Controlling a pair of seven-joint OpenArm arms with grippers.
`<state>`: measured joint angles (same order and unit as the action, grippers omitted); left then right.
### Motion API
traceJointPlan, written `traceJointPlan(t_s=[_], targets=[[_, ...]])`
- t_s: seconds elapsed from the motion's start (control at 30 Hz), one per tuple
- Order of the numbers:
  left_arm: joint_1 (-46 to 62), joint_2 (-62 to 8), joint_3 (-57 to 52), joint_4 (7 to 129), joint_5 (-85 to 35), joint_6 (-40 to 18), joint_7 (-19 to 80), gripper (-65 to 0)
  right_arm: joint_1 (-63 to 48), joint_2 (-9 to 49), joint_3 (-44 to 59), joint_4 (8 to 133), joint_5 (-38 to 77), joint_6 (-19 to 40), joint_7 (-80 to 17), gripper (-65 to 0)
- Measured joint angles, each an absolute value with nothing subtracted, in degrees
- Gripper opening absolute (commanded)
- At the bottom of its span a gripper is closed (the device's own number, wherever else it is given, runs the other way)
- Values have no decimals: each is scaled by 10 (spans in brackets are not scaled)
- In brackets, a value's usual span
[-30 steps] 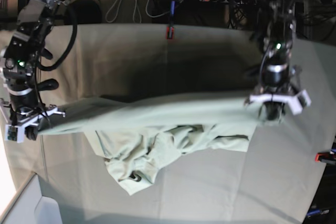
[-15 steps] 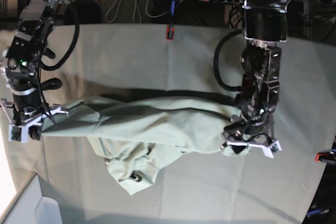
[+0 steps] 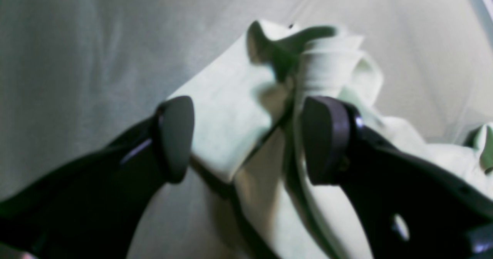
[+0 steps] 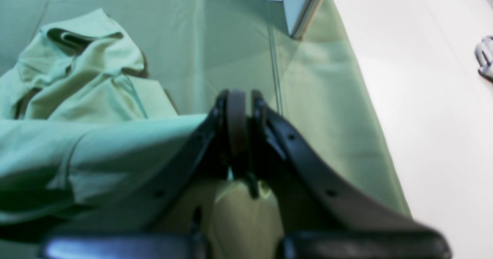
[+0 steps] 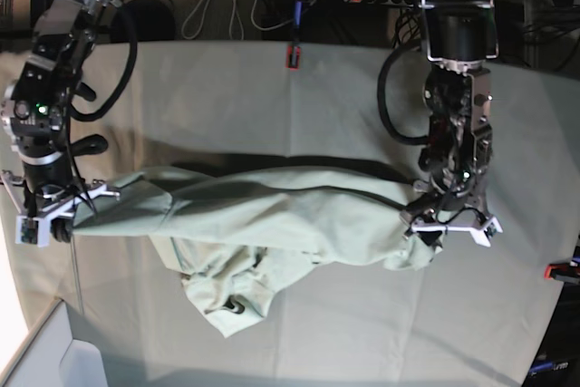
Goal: Layout the t-shirt on the table in an organized manner, then fold the t-shirt properly
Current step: 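Hold the shirt with the right gripper and drag the left gripper back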
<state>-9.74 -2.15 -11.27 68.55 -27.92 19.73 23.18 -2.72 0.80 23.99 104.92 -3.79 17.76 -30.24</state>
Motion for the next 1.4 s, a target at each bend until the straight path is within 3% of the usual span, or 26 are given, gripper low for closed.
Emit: traceJointPlan(t_s=[0.2, 0.4, 0.53, 0.6, 0.67, 0.87, 1.13, 1.27, 1.33, 1.4], targets=[[-129, -13, -112, 649, -279, 195, 228, -255, -27, 8, 240, 1049, -38, 178, -303, -650], [-157, -13, -112, 604, -279, 194, 230, -453, -27, 8, 240, 1049, -38, 178, -304, -650], [-157, -14, -115, 603, -275, 89, 230, -516, -27, 8, 240, 1049, -38, 178, -305, -650], [-157, -14, -115, 604, -277, 43, 232, -578, -27, 8, 240, 1049, -38, 178, -304, -650], [-159, -14, -115, 603, -277, 32, 232, -650, -27, 8, 240, 1049, -38, 178, -304, -650], [-155, -14, -116, 609, -275, 61, 236, -650, -27, 8, 240, 1049, -38, 178, -304, -650], [-81, -14, -117, 767, -277, 62, 238, -650, -28, 8, 240, 1049, -38, 177, -305, -650], [-73, -16, -117, 767, -277, 61, 234, -648, -27, 8, 239, 1049, -38, 178, -303, -650], [-81, -17, -117, 734, -276, 62, 228, -609, -27, 8, 230, 1049, -38, 178, -303, -650], [-92, -16, -116, 701, -275, 67, 237, -510, -27, 8, 226, 1049, -37, 178, -303, -650]])
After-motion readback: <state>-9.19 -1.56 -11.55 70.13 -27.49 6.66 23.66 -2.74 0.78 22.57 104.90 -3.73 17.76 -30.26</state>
